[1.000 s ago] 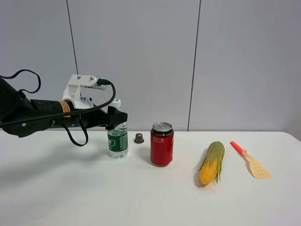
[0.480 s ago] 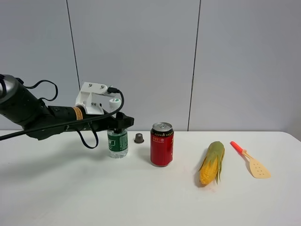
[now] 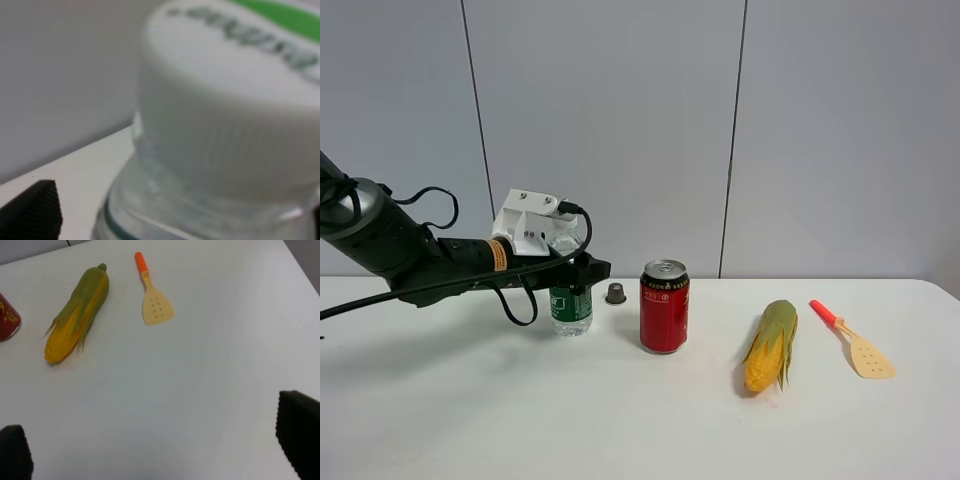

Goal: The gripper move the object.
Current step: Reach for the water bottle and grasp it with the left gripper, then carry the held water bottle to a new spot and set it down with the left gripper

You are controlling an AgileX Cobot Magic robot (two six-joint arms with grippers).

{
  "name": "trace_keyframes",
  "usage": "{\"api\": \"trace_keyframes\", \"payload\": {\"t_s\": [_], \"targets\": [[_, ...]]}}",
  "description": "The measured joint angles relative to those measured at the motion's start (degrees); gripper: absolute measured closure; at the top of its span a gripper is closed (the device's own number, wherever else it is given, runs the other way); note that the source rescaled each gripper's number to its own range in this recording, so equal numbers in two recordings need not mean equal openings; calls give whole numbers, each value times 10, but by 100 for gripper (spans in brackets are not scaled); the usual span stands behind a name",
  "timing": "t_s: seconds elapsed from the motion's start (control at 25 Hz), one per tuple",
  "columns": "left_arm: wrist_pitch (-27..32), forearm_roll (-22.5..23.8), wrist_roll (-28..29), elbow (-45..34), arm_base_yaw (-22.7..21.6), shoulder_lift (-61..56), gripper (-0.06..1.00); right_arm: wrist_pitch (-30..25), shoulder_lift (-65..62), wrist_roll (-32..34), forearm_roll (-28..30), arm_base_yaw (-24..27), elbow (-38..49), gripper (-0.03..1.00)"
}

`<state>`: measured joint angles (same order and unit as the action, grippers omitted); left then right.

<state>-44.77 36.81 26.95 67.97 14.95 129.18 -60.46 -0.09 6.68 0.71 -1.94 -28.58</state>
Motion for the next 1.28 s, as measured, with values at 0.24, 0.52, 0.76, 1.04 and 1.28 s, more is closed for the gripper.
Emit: {"api": "trace_keyframes", "payload": {"t_s": [0.24, 0.52, 0.76, 1.04, 1.28], "targets": [[4, 2, 0, 0, 0, 1, 15, 0, 0, 0, 0, 0, 0, -3], [11, 21, 0, 0, 0, 1, 93, 0, 0, 0, 0, 0, 0, -3], [56, 54, 59, -2, 0, -46, 93, 0, 0, 0, 0, 0, 0, -3], [76, 130, 128, 2, 10, -223, 93, 0, 0, 0, 0, 0, 0, -3], [108, 219, 210, 53, 80, -288, 93, 0, 0, 0, 0, 0, 0, -3]]}}
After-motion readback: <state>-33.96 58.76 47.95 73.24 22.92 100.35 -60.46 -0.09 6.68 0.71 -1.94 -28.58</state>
